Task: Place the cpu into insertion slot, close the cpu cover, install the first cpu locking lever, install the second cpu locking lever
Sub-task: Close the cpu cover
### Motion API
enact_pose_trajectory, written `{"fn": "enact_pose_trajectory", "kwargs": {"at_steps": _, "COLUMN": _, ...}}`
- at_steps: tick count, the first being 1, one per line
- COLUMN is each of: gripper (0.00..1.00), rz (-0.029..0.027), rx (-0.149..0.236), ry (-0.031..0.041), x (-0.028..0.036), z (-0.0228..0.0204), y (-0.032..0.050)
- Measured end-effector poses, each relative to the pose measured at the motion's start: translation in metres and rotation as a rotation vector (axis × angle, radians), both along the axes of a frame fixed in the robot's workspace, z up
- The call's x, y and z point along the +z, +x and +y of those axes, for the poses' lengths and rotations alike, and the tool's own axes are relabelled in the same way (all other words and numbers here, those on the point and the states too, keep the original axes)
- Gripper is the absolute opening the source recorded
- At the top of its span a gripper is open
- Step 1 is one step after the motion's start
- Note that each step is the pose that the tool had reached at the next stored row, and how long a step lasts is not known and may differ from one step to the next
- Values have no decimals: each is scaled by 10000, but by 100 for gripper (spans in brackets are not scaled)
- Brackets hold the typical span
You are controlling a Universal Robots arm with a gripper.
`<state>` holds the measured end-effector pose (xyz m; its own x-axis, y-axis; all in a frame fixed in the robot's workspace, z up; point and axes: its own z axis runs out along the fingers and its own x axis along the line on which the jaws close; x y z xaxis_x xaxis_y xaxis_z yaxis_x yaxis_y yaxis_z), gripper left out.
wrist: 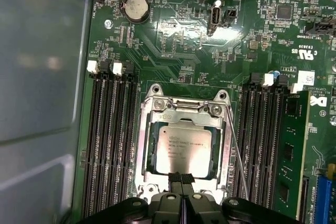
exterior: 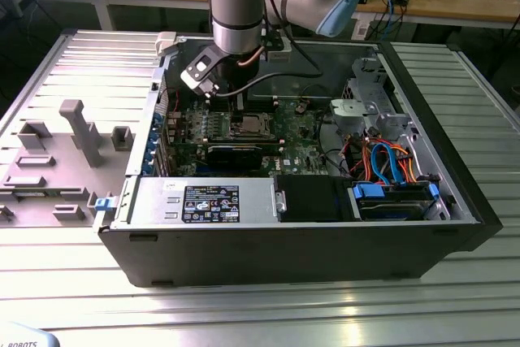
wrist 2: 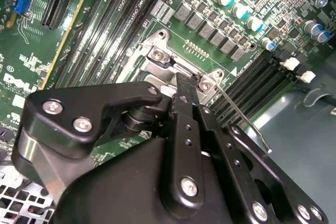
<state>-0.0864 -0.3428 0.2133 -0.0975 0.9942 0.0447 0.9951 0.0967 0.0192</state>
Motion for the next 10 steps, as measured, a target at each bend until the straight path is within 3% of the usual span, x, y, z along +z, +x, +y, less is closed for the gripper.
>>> {"fn": "enact_pose_trajectory", "kwargs": {"at_steps": 4, "gripper": 11, "rz": 3, "rx": 0, "ry": -3, "x": -1, "z": 0, "y": 35}}
{"fn": "enact_pose_trajectory", "kwargs": {"at_steps": 7, "gripper": 11, "rz": 3, "rx": 0, "ry": -4, "x": -2, "z": 0, "y": 127}}
{"fn": "enact_pose_trajectory", "kwargs": {"at_steps": 10, "gripper": 11, "rz": 2, "rx": 2, "ry": -4, "x": -2, "z": -1, "y": 155}}
